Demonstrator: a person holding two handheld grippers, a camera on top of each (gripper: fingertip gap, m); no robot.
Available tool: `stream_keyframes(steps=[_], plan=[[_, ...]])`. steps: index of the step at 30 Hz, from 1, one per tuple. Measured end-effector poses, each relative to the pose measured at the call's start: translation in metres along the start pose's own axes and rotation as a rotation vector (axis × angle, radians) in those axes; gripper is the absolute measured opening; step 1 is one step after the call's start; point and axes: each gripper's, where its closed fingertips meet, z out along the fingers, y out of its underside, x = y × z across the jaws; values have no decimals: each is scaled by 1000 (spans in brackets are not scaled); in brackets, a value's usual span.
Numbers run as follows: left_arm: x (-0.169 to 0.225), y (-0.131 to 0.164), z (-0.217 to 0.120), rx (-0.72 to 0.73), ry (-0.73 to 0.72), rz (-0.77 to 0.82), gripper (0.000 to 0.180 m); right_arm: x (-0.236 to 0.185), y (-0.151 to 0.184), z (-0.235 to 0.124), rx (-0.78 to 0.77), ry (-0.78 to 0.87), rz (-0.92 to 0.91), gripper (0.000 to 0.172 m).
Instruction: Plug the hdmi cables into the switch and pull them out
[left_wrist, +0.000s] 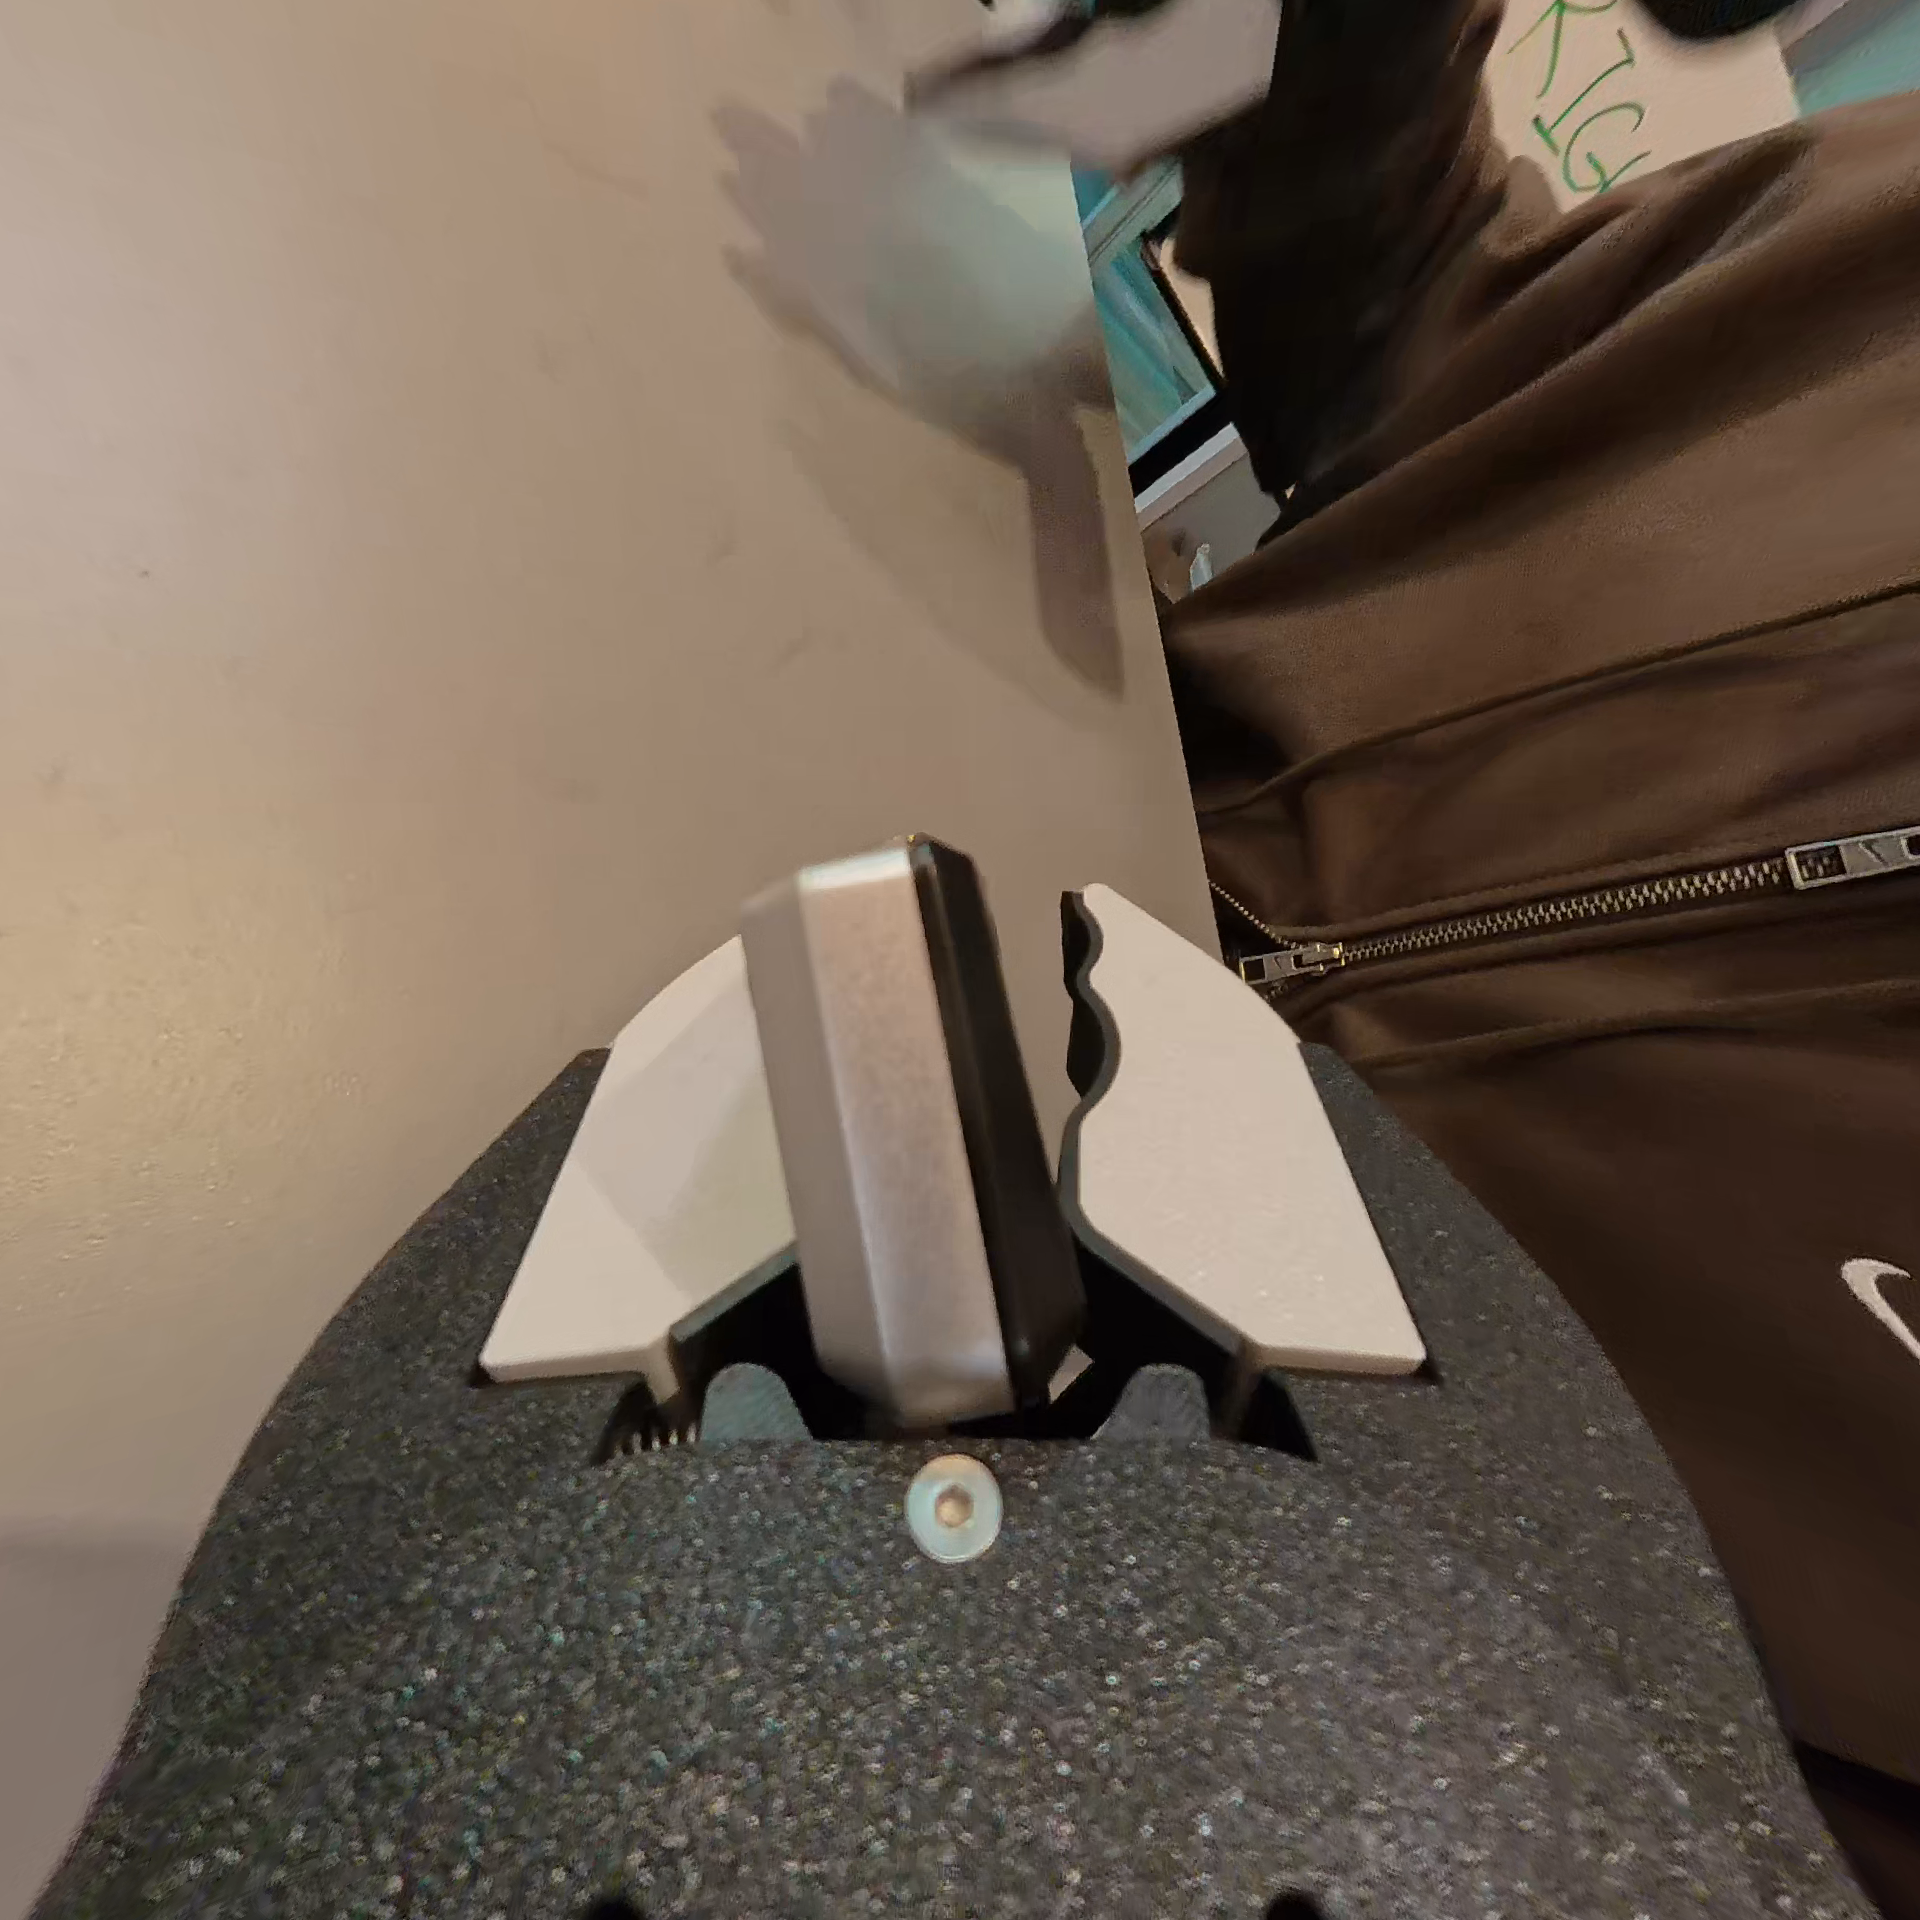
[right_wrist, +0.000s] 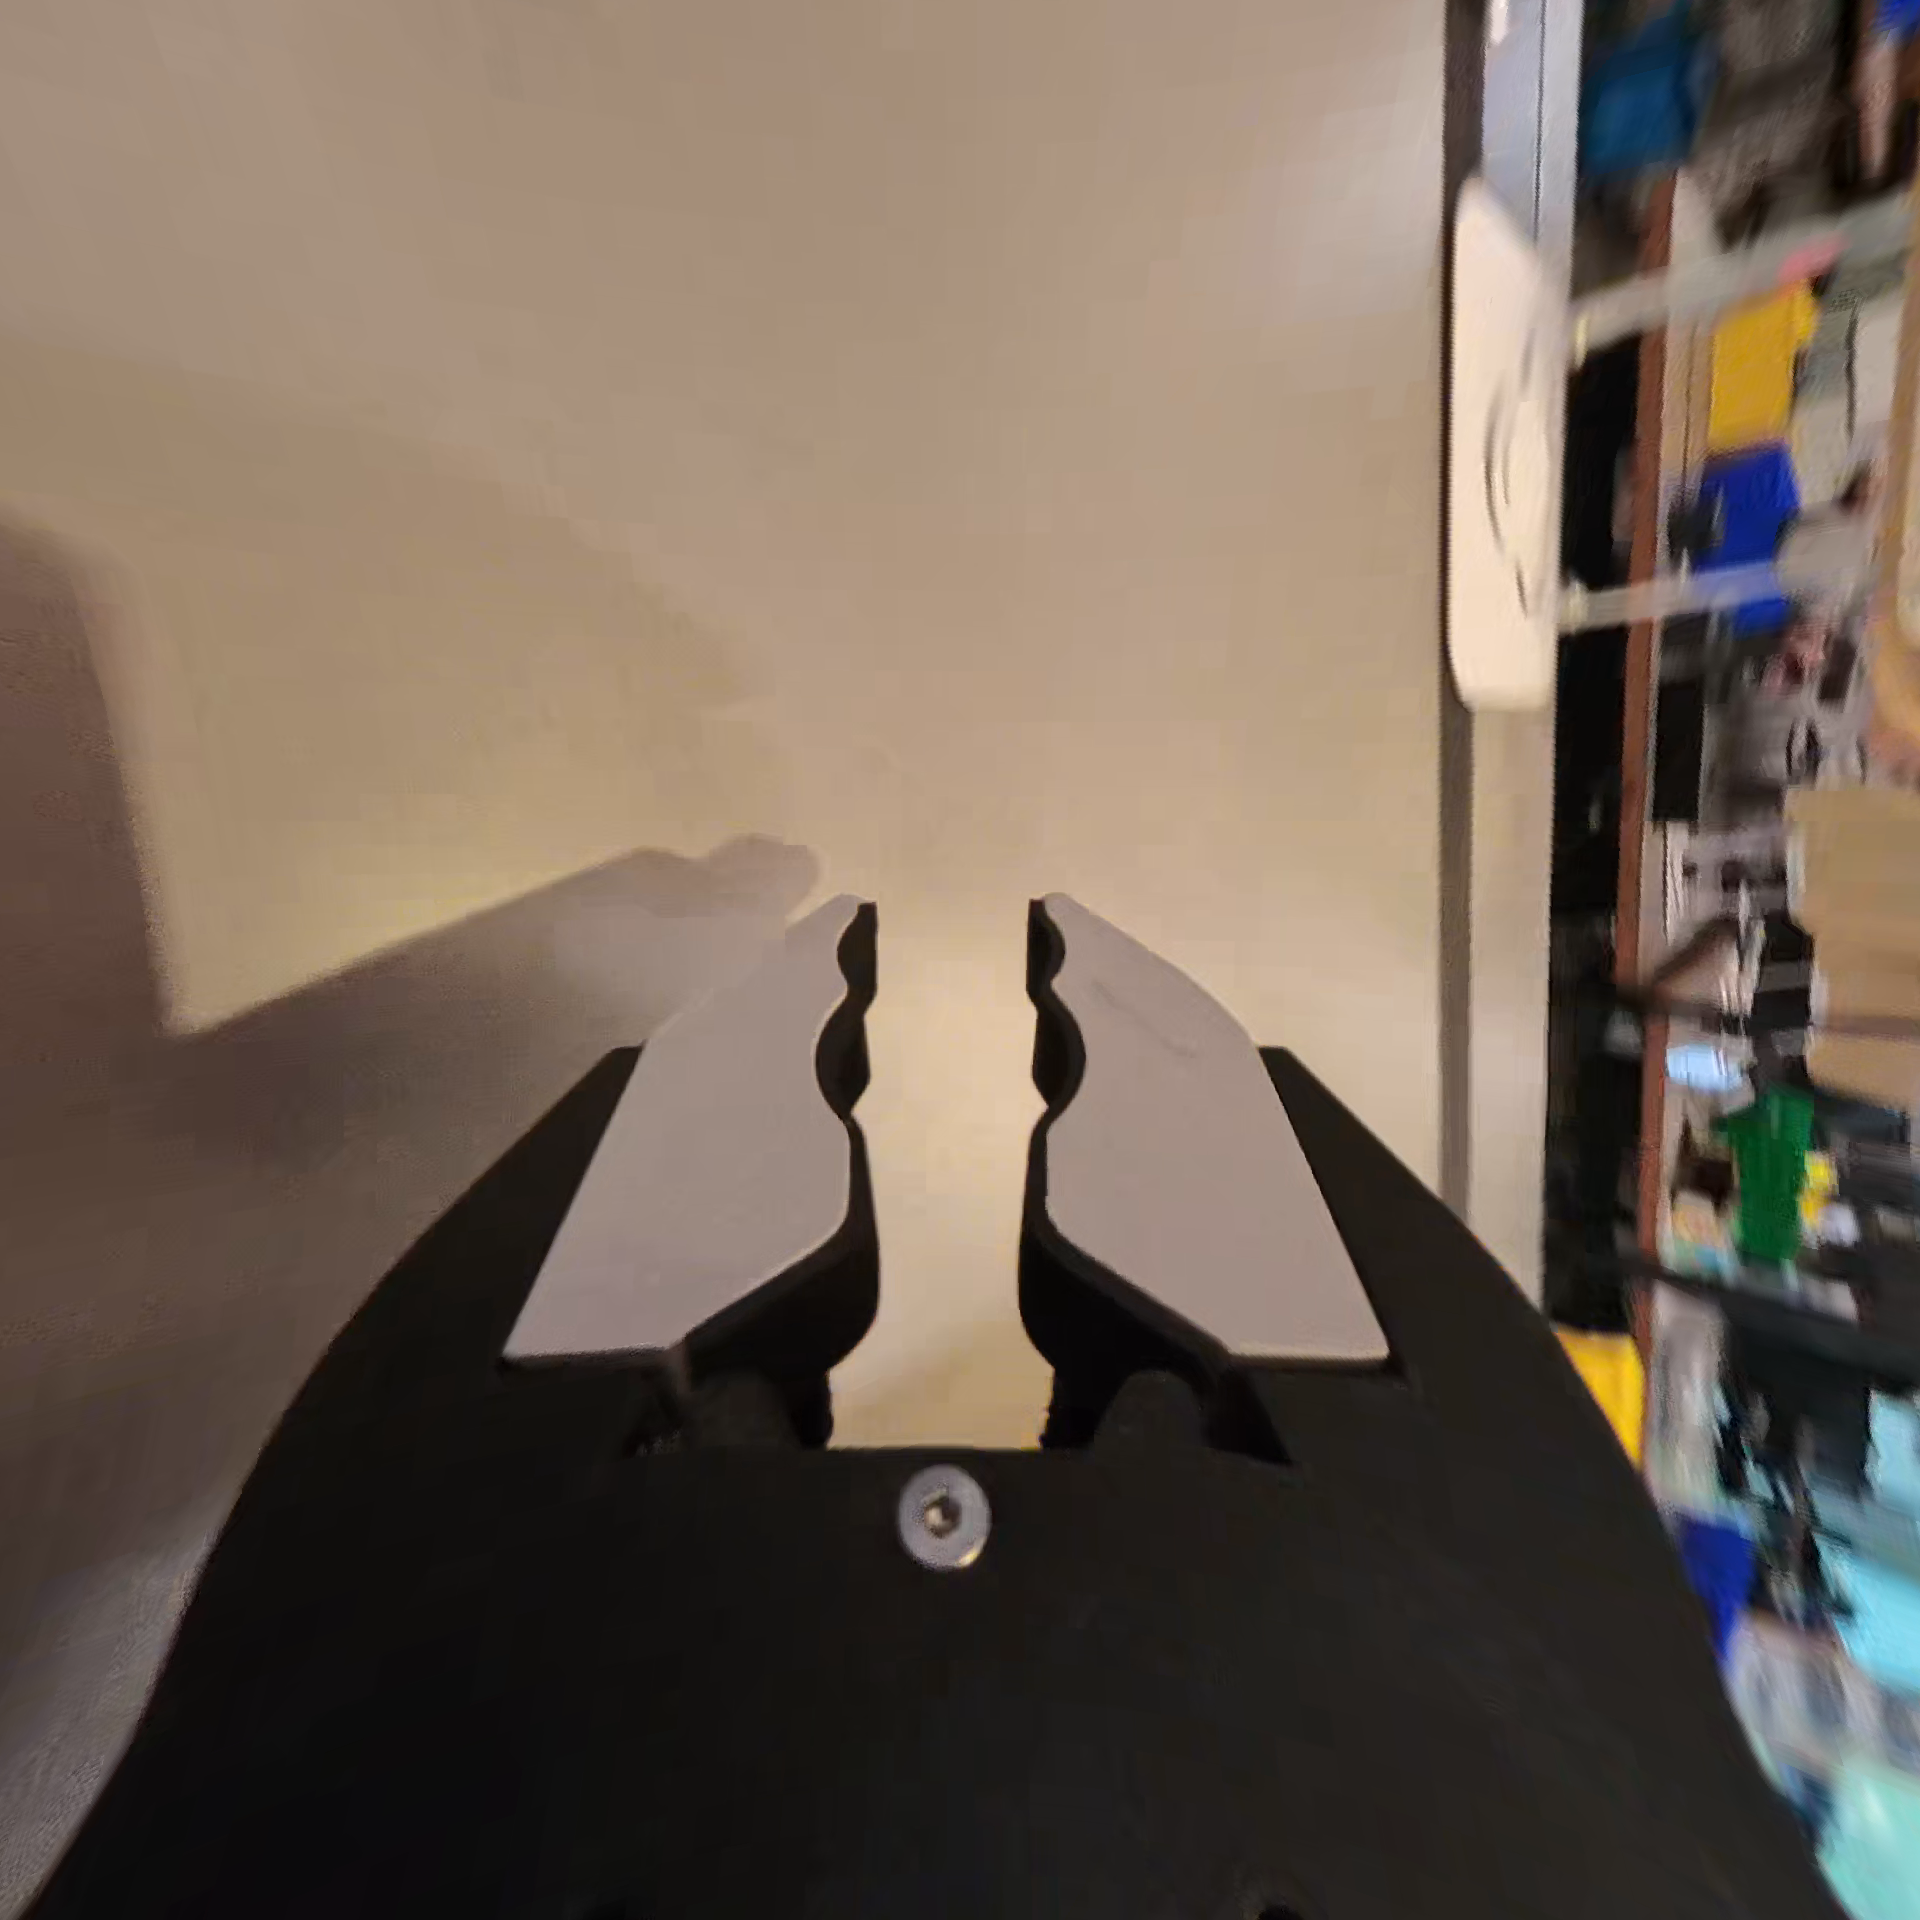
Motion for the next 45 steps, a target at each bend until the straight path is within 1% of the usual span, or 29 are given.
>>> stream_keyframes(steps=[2, 3, 6, 9, 12, 16, 20, 22, 24, 25, 28, 31, 33, 36, 37, 38, 39, 42, 45], plan=[[1, 0, 1, 3, 4, 0, 41, -16, -46, 28, 137, 5, -20, 34], [2, 0, 1, 1, 12, -1, 41, -18, -65, 40, 193, 40, -41, 37], [5, -1, 2, 7, 42, -13, 41, -22, -109, 65, 303, 161, -170, 49], [6, -4, 1, 34, 66, -38, 42, -25, -138, 78, 361, 289, -310, 59], [8, -10, -1, 75, 89, -56, 43, -20, -154, 77, 420, 423, -399, 59], [15, -22, -4, 155, 152, -69, 47, -15, -165, 75, 470, 531, -465, 56], [19, -32, -10, 233, 198, -72, 54, -5, -174, 77, 480, 668, -580, 56], [20, -38, -15, 279, 219, -77, 58, -2, -176, 79, 486, 704, -610, 52], [23, -42, -17, 308, 240, -74, 66, 0, -178, 84, 472, 721, -633, 47], [22, -43, -17, 314, 230, -72, 68, -1, -178, 86, 466, 714, -648, 44], [20, -49, -23, 367, 230, -65, 72, 5, -176, 85, 448, 760, -663, 36], [15, -55, -31, 416, 197, -47, 75, 9, -174, 79, 445, 781, -659, 32], [9, -58, -38, 445, 149, -24, 70, 12, -169, 76, 431, 787, -656, 31], [0, -51, -44, 413, 101, -36, 53, 17, -159, 71, 414, 802, -648, 26], [0, -49, -43, 393, 111, -45, 45, 19, -158, 69, 412, 810, -644, 26], [1, -45, -41, 369, 126, -54, 33, 21, -157, 67, 412, 821, -640, 25], [1, -43, -38, 352, 125, -67, 28, 21, -157, 65, 419, 824, -642, 25], [5, -39, -34, 322, 171, -107, 25, 18, -161, 65, 428, 844, -671, 26], [10, -35, -24, 277, 194, -115, 24, 17, -167, 67, 426, 866, -699, 29]])
